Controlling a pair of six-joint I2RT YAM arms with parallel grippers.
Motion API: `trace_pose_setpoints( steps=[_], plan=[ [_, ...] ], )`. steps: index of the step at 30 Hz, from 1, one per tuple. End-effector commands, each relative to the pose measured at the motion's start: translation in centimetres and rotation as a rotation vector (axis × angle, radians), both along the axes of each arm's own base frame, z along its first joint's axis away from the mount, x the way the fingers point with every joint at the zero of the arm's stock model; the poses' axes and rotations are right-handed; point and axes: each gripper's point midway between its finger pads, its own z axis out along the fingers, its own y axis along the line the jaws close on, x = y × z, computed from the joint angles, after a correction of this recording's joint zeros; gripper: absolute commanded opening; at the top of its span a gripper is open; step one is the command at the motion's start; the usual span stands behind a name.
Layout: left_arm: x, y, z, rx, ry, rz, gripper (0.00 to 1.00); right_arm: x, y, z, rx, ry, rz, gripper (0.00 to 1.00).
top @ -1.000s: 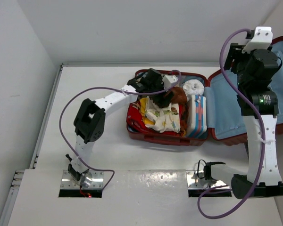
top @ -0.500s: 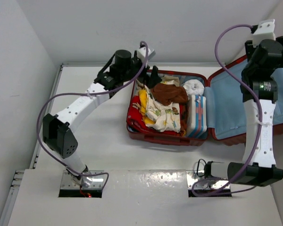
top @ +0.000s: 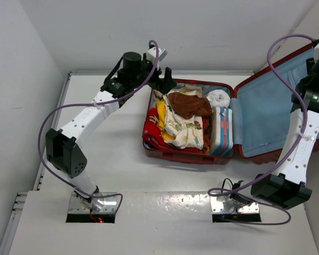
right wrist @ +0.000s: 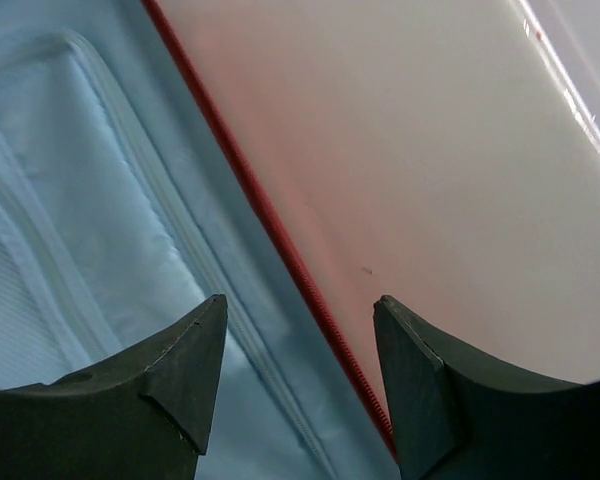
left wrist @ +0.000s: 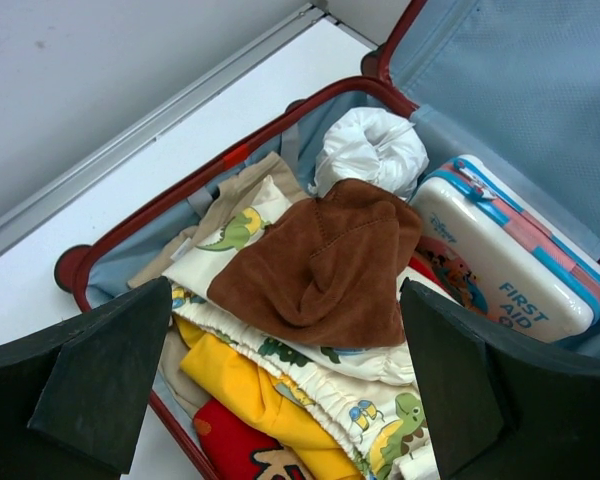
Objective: Pack the luggage
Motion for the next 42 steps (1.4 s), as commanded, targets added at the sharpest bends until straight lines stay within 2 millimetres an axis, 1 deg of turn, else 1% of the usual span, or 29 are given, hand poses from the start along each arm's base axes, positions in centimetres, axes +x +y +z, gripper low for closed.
trace_pose_setpoints(
  steps=[1, 3, 7, 8, 13, 14, 16, 17, 18, 19, 23, 24, 26, 27, 28, 29, 30, 31, 32, 33, 34, 35, 36, 37, 38, 39, 40, 41, 42],
  plan=[
    [0.2, 0.2, 1.2, -0.025, -0.01, 0.003, 1.0, -0.1, -1.4, -1.0, 0.016, 0.028, -0.006, 0.59],
    [0.3, 0.4, 1.2, -0.024, -0.011, 0.012, 1.0, -0.5, -2.2, -1.7, 0.03, 0.038, -0.018, 0.59],
    [0.6, 0.7, 1.2, -0.024, -0.011, 0.021, 1.0, -0.7, -3.2, -3.1, 0.058, 0.058, -0.03, 0.53],
    [0.6, 0.7, 1.2, -0.024, -0.011, 0.021, 1.0, -0.4, -3.1, -3.7, 0.07, 0.069, -0.018, 0.5],
    [1.2, 1.4, 1.2, -0.02, -0.013, 0.054, 1.0, 0.3, -3.1, -4.8, 0.115, 0.081, -0.004, 0.38],
    [1.6, 2.0, 1.2, -0.018, -0.014, 0.074, 1.0, 0.4, -3.2, -4.6, 0.116, 0.073, -0.004, 0.33],
    [1.6, 2.0, 1.2, -0.024, -0.008, 0.076, 1.0, 0.8, -3.2, -4.4, 0.119, 0.069, 0.006, 0.25],
    [1.9, 2.4, 1.2, -0.024, -0.008, 0.085, 1.0, 1.1, -3.2, -4.2, 0.124, 0.061, 0.012, 0.13],
    [2.0, 2.5, 0.7, -0.018, -0.001, 0.096, 1.0, 1.2, -3.1, -3.7, 0.126, 0.05, 0.023, 0.06],
    [2.0, 2.5, 0.7, -0.018, -0.001, 0.096, 1.0, 1.4, -2.9, -3.5, 0.127, 0.045, 0.03, 0.0],
    [2.8, 3.7, 0.2, -0.02, 0.019, 0.151, 1.0, 2.9, -0.4, -2.1, 0.121, 0.01, 0.111, 0.0],
    [2.9, 3.8, 0.2, -0.025, 0.024, 0.163, 1.0, 3.9, 1.3, -1.4, 0.11, -0.003, 0.16, 0.0],
    [4.0, 5.4, 0.2, -0.034, 0.035, 0.229, 1.0, 4.5, 3.0, -0.1, 0.092, -0.032, 0.201, 0.0],
    [4.4, 6.2, -0.3, -0.041, 0.054, 0.272, 1.0, 6.0, 6.1, 0.6, 0.09, -0.042, 0.288, 0.0],
    [4.7, 6.5, -0.3, -0.047, 0.06, 0.297, 1.0, 6.2, 7.3, 0.9, 0.091, -0.046, 0.318, 0.0],
    [5.2, 7.4, -0.3, -0.053, 0.064, 0.336, 1.0, 6.4, 8.4, 0.9, 0.092, -0.041, 0.334, 0.0],
    [5.8, 8.6, -0.8, -0.044, 0.067, 0.381, 1.0, 8.2, 13.3, 0.8, 0.086, -0.027, 0.459, 0.0],
    [5.9, 8.8, -0.8, -0.048, 0.071, 0.399, 1.0, 7.9, 14.3, 1.1, 0.074, -0.028, 0.449, 0.0],
    [6.1, 9.3, -0.8, -0.049, 0.071, 0.409, 1.0, 8.9, 18.2, 0.8, 0.077, -0.016, 0.541, 0.0],
    [6.4, 10.0, -0.8, -0.06, 0.079, 0.427, 1.0, 9.2, 21.6, -0.1, 0.078, 0.014, 0.607, 0.0],
    [6.6, 10.4, -0.8, -0.067, 0.084, 0.438, 1.0, 9.1, 22.9, -0.1, 0.073, 0.015, 0.619, 0.0],
    [6.8, 11.0, -1.2, -0.072, 0.099, 0.447, 1.0, 9.4, 27.0, -0.9, 0.066, 0.041, 0.713, 0.0],
    [6.8, 10.9, -1.2, -0.079, 0.104, 0.449, 1.0, 9.1, 30.6, -0.8, 0.057, 0.035, 0.786, 0.0],
    [7.0, 12.3, -1.6, -0.082, 0.116, 0.485, 1.0, 8.3, 38.6, -2.6, 0.08, 0.082, 0.961, 0.0],
    [7.0, 12.3, -1.6, -0.082, 0.116, 0.485, 1.0, 8.3, 38.9, -2.2, 0.096, 0.067, 0.973, 0.0],
    [7.0, 13.2, -0.9, -0.091, 0.104, 0.5, 1.0, 7.0, 43.1, -3.9, 0.124, 0.129, 1.076, 0.01],
    [7.0, 14.4, -1.0, -0.095, 0.109, 0.544, 1.0, 5.1, 48.1, -4.9, 0.165, 0.183, 1.24, 0.13],
    [6.8, 14.8, -1.0, -0.093, 0.105, 0.564, 1.0, 4.0, 50.2, -4.7, 0.201, 0.189, 1.315, 0.31],
    [6.9, 15.9, -0.7, -0.106, 0.099, 0.603, 1.0, 1.6, 53.8, -5.7, 0.269, 0.227, 1.416, 0.63]
  ],
)
